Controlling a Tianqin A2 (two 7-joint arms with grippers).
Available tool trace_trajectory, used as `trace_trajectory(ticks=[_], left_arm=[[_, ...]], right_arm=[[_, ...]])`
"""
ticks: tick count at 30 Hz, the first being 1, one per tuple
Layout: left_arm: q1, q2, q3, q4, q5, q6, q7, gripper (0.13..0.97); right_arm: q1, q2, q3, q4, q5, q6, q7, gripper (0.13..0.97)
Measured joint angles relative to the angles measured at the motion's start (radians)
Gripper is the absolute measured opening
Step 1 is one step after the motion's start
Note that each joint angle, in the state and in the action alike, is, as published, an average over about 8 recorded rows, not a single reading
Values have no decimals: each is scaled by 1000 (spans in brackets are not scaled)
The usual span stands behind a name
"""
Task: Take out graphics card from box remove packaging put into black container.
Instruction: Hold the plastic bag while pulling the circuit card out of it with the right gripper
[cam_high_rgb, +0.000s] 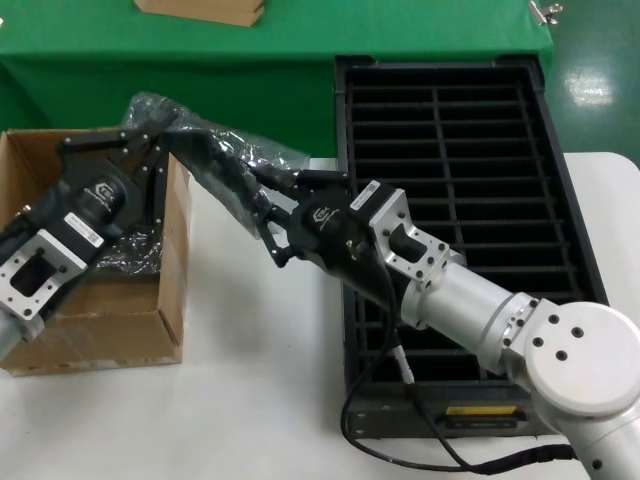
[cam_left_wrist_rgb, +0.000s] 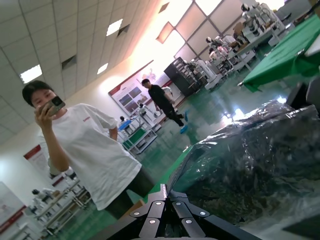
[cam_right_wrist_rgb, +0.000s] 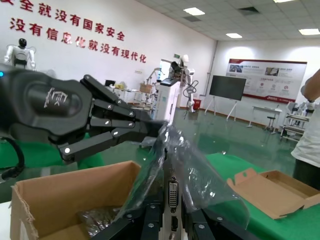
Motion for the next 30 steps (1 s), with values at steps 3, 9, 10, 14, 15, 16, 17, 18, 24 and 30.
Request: trace_trajectory(ticks=[3,9,10,14,15,16,17,18,24,30], left_arm=[[-5,16,-15,21,-9,13,54,139],[-11,42,-45,51,-25,34,142,139],[-13,46,-50,56,-27,35,154,139],[-29,62,-70,83,-35,33,191,139],[-34,65,-76,91,-37,32,199,139],[-40,68,-81,100,-39,32,207,139],[-47,71,-87,110,-42,31,215,139],[-53,74,-93,120,-44,31,223,139],[-88,88,-127,181,-57,33,277,139],[-121,98,-165,248,-75,42,327,139]], right_arm=[[0,7,-1,13,-23,5,25,191],[2,16,0,32,-70,10,71,191],[3,17,1,34,-77,10,78,191],[5,19,2,44,-112,7,109,191],[5,20,3,47,-122,5,117,191],[5,20,4,50,-135,3,127,191],[6,21,5,54,-148,0,138,191],[6,22,7,59,-163,-4,150,191],[0,25,29,99,-270,-37,231,191],[-13,29,75,170,-412,-110,338,191]])
